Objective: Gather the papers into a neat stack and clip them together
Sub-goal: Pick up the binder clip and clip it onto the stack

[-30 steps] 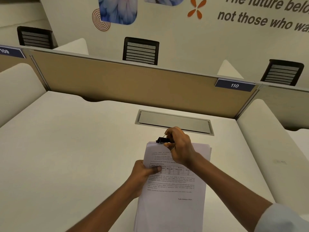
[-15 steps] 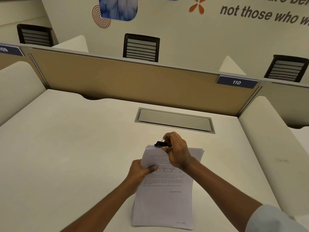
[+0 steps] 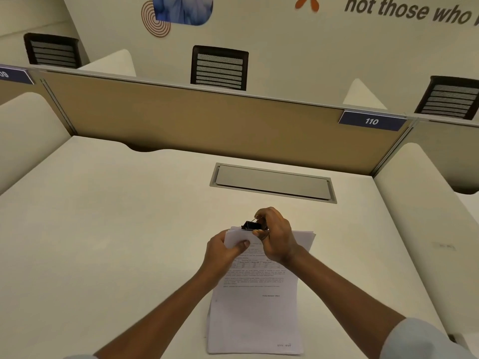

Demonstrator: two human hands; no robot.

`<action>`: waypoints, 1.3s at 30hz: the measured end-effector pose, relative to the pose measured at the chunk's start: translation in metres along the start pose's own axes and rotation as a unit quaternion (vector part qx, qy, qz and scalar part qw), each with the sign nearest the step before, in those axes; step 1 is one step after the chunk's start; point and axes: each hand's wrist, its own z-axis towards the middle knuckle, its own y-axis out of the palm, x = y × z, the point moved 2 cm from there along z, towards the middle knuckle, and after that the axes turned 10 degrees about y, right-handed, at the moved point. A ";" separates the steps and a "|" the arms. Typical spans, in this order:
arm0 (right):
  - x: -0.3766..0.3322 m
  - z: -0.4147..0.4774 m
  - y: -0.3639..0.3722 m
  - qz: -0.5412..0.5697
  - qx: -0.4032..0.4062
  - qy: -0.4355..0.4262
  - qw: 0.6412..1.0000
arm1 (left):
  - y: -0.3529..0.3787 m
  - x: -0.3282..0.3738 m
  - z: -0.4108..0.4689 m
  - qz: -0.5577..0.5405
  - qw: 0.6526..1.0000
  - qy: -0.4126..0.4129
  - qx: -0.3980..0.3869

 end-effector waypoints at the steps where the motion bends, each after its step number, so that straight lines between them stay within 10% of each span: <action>1: 0.000 0.000 0.000 -0.002 0.000 0.001 1.000 | 0.001 0.000 0.001 0.002 1.000 -0.003 0.001; 16: -0.008 0.014 -0.007 -0.088 -0.121 0.110 0.983 | -0.003 0.005 0.011 -0.077 0.997 0.007 -0.030; 28: -0.023 0.021 -0.028 0.147 -0.126 0.283 0.939 | -0.003 0.006 0.016 -0.129 0.991 0.017 -0.039; 39: -0.034 0.034 -0.037 0.115 -0.235 0.290 0.921 | -0.003 0.002 0.017 -0.136 0.990 0.014 -0.047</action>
